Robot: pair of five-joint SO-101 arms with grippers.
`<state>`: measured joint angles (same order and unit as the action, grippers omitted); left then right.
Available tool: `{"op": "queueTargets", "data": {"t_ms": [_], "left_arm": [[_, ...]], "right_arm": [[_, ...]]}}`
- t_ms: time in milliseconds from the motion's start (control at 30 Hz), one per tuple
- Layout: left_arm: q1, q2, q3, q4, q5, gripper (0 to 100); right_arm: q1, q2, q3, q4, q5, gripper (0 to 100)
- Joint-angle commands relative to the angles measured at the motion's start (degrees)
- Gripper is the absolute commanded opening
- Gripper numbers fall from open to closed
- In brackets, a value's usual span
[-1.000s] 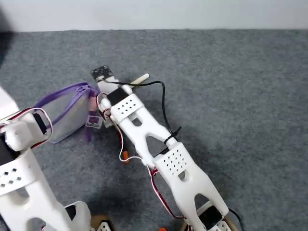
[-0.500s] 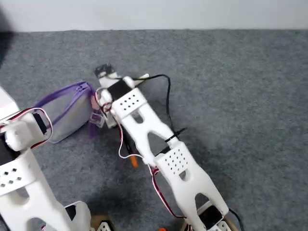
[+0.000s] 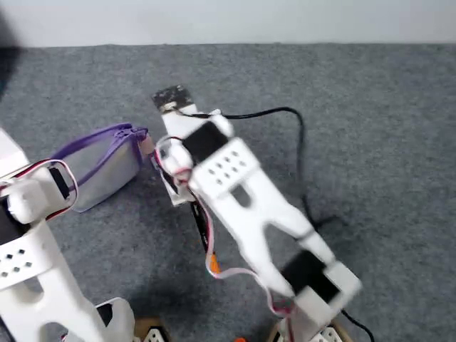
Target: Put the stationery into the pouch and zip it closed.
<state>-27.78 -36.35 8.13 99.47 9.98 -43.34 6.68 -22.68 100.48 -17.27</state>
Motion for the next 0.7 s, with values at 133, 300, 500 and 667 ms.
{"op": "queueTargets", "data": {"t_ms": [133, 300, 500, 667], "left_arm": [[0.3, -0.8, -0.1, 0.2, 0.8, 1], [2.9, -0.8, -0.1, 0.3, 0.8, 1], [4.9, -0.8, -0.2, 0.2, 2.9, 1], [4.9, -0.8, -0.2, 0.4, 3.6, 1]], "right_arm": [[-1.5, -21.7, 0.9, -7.8, -4.2, 0.8], [-7.8, -27.6, 1.1, -25.9, -3.6, 0.8], [-12.4, -24.8, 1.1, -43.6, 3.1, 0.8], [-12.1, -19.6, 1.1, -57.3, 9.0, 0.8]]}}
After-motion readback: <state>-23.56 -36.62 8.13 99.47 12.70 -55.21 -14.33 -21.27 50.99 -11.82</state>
